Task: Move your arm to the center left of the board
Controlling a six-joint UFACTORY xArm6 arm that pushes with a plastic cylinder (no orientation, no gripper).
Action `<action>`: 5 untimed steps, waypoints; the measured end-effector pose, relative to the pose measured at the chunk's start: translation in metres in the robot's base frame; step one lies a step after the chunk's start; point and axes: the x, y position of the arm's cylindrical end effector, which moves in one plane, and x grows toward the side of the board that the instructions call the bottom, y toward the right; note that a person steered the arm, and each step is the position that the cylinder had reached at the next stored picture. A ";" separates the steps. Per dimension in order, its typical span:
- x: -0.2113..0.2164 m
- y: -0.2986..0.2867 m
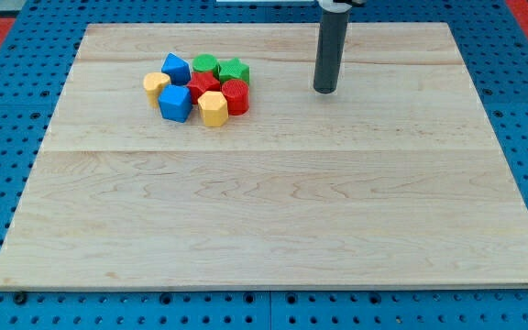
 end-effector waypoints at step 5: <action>0.092 -0.016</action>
